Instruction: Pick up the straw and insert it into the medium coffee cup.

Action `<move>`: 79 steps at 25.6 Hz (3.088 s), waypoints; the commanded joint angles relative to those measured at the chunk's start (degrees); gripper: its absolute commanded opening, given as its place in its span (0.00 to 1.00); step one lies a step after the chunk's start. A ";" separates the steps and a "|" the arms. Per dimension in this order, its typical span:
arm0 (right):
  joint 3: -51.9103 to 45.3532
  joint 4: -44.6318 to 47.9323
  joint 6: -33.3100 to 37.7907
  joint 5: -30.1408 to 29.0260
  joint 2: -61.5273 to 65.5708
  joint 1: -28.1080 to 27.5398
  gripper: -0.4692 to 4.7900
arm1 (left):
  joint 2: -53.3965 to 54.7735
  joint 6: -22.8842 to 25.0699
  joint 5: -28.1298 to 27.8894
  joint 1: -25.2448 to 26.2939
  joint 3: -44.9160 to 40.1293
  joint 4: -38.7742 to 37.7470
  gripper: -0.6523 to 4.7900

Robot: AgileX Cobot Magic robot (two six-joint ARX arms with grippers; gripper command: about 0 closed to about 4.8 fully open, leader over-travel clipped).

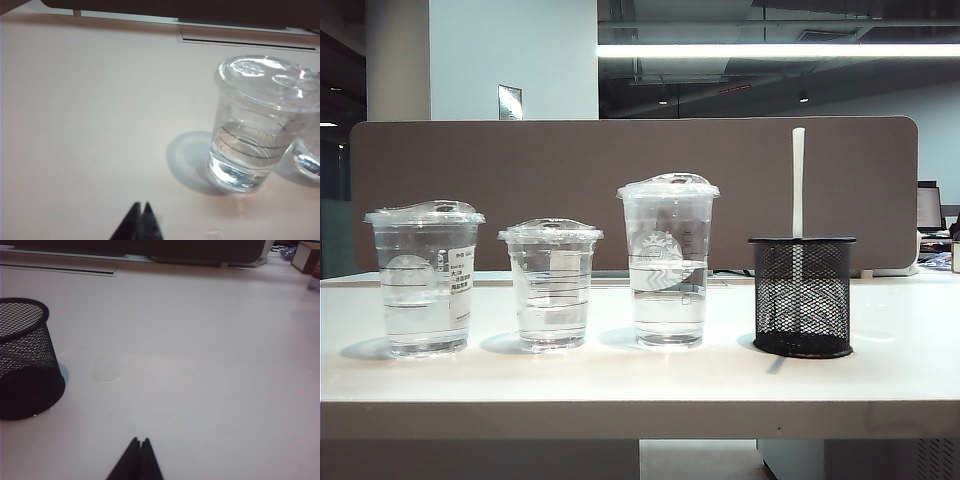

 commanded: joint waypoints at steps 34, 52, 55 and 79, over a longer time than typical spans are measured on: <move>42.23 -27.39 4.90 -19.41 19.15 0.09 0.09 | 27.78 8.50 28.79 -0.09 65.44 -53.72 0.11; 54.55 -7.08 -16.33 -13.88 60.63 -0.11 0.16 | 26.64 11.23 34.56 -1.31 65.42 -59.93 0.11; 45.51 7.85 -10.78 -16.13 60.65 -1.05 0.17 | 26.67 11.23 34.23 -1.31 65.42 -59.98 0.11; 9.42 61.18 4.61 -18.88 67.25 14.49 0.50 | 26.67 11.23 32.35 -1.31 63.54 -61.22 0.11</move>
